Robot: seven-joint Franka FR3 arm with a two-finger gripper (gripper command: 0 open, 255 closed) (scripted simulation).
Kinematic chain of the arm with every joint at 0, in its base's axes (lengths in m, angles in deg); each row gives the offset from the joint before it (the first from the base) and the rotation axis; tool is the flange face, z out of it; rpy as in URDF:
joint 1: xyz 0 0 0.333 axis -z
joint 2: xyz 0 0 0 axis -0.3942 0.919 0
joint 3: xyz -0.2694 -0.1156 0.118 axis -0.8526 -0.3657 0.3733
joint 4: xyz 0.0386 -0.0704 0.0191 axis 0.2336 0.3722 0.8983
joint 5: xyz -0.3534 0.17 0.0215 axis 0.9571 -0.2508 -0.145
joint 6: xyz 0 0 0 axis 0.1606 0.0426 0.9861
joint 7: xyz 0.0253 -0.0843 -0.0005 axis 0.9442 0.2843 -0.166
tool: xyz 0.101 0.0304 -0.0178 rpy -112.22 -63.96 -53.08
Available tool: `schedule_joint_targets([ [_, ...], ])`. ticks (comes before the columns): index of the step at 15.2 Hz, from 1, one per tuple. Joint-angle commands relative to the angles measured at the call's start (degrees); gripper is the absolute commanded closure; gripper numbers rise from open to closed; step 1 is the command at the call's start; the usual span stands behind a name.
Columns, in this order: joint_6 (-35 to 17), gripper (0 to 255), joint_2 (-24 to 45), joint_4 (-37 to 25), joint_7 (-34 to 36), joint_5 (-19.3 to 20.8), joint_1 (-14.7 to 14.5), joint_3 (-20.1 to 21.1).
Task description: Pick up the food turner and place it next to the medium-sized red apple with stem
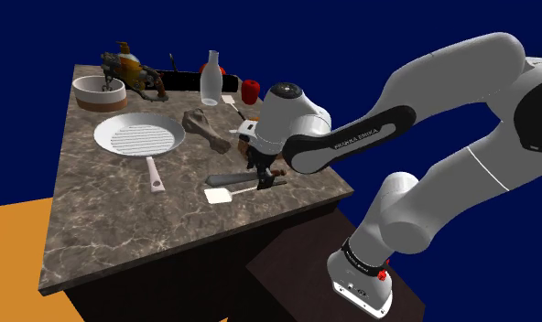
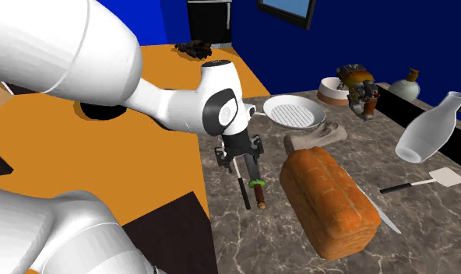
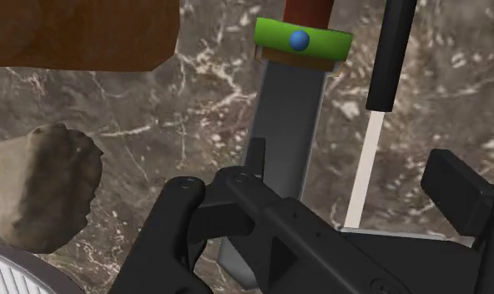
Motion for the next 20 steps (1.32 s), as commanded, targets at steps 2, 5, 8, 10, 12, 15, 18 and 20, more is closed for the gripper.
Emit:
schedule_joint_targets([
  [2, 4.70, 0, -5.73, 2.30, 6.70, 4.27, 0.86, 4.60],
  [5, 1.77, 0, -3.66, 3.13, 7.49, 5.63, 1.91, 4.64],
  [8, -1.16, 0, -1.40, 3.79, 8.47, 7.25, 3.06, 4.71],
  [10, -2.70, 0, -0.14, 4.07, 9.07, 8.21, 3.72, 4.78],
  [12, -2.70, 0, -0.14, 4.07, 9.06, 8.21, 3.72, 4.78],
  [15, -2.70, 0, -0.14, 4.07, 9.07, 8.22, 3.72, 4.78],
  [18, -2.70, 255, -0.14, 4.07, 9.07, 8.22, 3.72, 4.78],
  [20, -2.70, 255, -0.14, 4.07, 9.07, 8.21, 3.72, 4.78],
])
